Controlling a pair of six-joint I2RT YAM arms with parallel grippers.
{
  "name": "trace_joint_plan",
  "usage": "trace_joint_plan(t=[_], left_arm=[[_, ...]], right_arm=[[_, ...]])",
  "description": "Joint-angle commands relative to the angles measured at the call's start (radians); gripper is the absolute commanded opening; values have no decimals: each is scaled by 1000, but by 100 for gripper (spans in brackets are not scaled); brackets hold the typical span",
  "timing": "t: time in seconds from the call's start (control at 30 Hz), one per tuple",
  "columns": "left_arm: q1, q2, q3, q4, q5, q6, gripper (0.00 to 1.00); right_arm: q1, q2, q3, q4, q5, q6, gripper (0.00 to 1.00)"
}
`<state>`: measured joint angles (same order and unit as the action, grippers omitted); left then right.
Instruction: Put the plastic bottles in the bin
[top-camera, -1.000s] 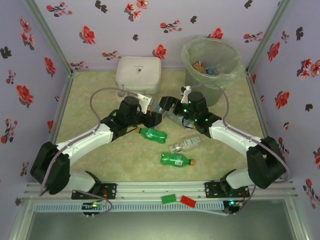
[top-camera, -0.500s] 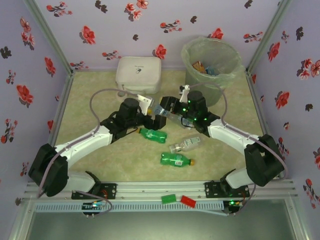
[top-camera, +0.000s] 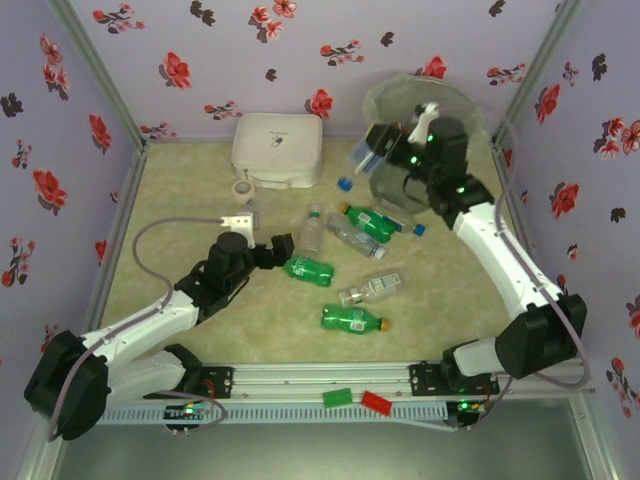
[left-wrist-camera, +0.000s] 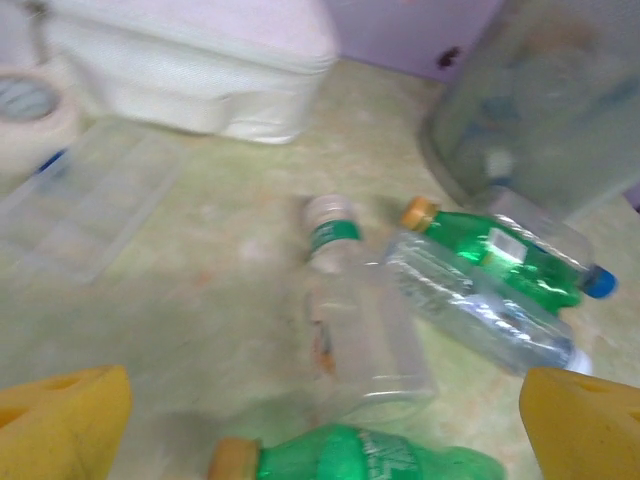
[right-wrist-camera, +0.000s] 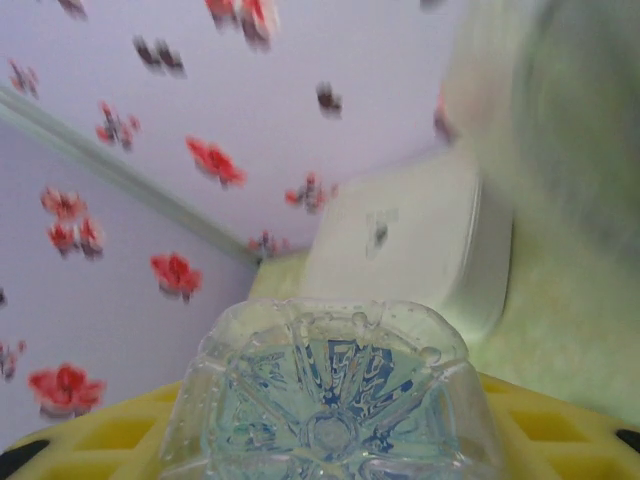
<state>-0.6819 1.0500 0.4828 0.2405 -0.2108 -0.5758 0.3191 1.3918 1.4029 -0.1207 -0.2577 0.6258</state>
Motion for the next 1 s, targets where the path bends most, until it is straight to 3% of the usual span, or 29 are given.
trace_joint_plan(t=[0.0,0.2,0.4,0.6,0.73,0.83,0.97], left_arm=[[19,-41,-64,60,-81,-142,100],[19,-80,-85,31,-78,-161,100],[19,-104,-70,-15,-71,-150,100],[19,-120,-75,-59,-67,-151,100],[18,-127,-61,-110,-67,-125,100],[19,-126,-55,-131,-64,-107,100],[20,-126,-52,-138,-61,-95,100]], right_arm=[[-56,46,193,-173,66,-85,47],[-152,170,407,-195,146,-104,48],[-209,306,490,-195,262,-111,48],[-218,467,601,-273,242,-103,51],[-218,525,638,-326,238,-94,68],[-218,518,643,-329,245,-97,99],[-218,471,652,-347,267,-131,100]])
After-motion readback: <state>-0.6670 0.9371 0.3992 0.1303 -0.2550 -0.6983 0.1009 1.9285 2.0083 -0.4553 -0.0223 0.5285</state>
